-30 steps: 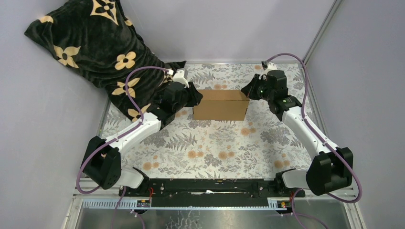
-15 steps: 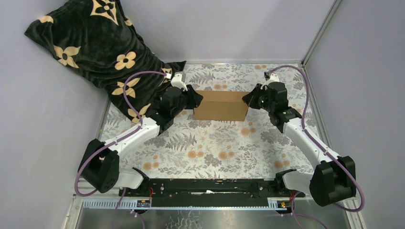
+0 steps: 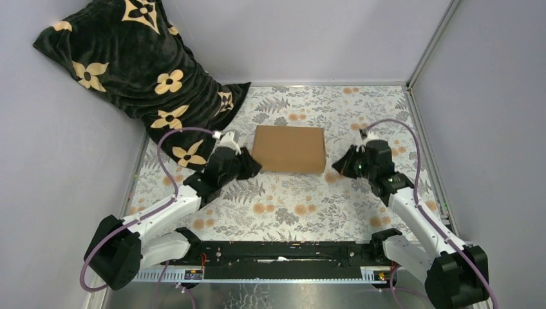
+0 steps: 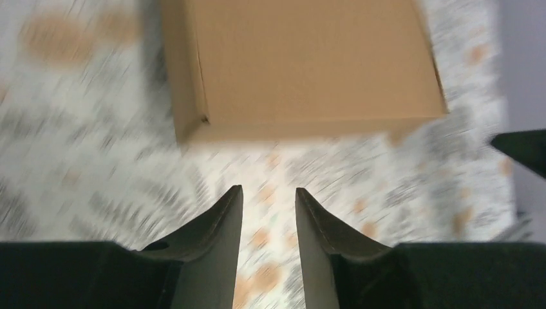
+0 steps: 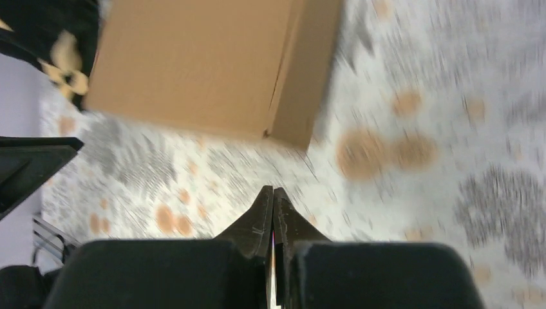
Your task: Fold the paper box
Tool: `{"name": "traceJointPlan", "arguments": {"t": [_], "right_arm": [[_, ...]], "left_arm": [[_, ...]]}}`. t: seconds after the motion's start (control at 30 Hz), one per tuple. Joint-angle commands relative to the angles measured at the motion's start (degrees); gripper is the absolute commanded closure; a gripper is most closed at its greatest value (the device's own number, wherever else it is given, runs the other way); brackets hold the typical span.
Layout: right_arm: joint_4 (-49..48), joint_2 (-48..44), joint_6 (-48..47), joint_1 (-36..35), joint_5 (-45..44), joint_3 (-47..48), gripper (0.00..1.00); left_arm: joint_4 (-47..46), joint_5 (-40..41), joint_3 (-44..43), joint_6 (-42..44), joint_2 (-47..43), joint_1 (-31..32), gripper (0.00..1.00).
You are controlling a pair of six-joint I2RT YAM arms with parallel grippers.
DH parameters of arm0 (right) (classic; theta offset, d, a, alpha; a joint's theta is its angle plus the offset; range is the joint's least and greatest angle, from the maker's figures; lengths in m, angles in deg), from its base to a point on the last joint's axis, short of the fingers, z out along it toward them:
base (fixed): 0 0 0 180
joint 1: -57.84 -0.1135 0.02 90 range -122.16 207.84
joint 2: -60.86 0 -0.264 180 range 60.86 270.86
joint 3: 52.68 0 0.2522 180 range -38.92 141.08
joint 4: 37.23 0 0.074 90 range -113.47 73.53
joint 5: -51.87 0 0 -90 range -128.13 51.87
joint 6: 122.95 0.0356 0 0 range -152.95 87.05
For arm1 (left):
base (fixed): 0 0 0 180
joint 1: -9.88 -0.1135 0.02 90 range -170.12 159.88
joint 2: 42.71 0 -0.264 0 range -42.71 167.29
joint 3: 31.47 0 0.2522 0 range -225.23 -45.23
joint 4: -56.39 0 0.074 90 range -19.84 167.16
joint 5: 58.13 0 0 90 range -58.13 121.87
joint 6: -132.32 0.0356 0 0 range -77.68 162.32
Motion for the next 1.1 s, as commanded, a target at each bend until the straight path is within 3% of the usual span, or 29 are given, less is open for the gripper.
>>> {"name": "traceJointPlan", "arguments": {"t": [0.0, 0.23, 0.33, 0.43, 0.5, 0.6, 0.63, 0.73, 0.87, 1.07], "right_arm": [[9.33, -5.38, 1.77, 0.35, 1.31, -5.14, 1.0], [13.23, -10.46, 2.52, 0.34, 1.11, -2.54, 0.93], [12.18, -6.83, 1.41, 0.35, 1.75, 0.69, 0.78], [11.6, -3.13, -0.13, 0.35, 0.87, 4.11, 0.7], [10.93, -1.01, -1.5, 0.35, 0.09, 6.11, 0.58], [9.42, 1.79, -4.29, 0.35, 0.01, 9.46, 0.31], [9.4, 2.44, -5.47, 0.37, -0.41, 10.57, 0.24], [7.78, 3.4, -7.45, 0.35, -5.97, 12.3, 0.03], [0.72, 2.4, -12.84, 0.35, -8.6, 9.07, 0.0], [-6.1, 0.11, -16.15, 0.83, -16.45, 3.18, 0.0]], "left_arm": [[17.76, 4.11, 4.98, -2.72, -4.46, 0.92, 0.57], [22.87, 5.84, 4.88, -3.75, -13.43, 1.16, 0.54], [24.21, 8.16, 1.49, -2.06, -12.58, 1.12, 0.51], [25.61, 12.55, -2.75, 0.16, -9.41, 1.12, 0.42], [25.72, 14.5, -5.8, 1.91, -6.83, 0.95, 0.33], [25.61, 16.89, -10.11, 5.02, -2.86, 0.31, 0.24], [25.55, 17.27, -11.58, 6.09, -1.72, -0.04, 0.05], [24.53, 18.21, -14.75, 9.28, 1.46, -1.29, 0.02], [19.57, 20.72, -14.43, 12.48, 4.25, -3.65, 0.02], [12.3, 16.47, -10.15, 14.77, 6.91, -11.61, 0.02]]}}
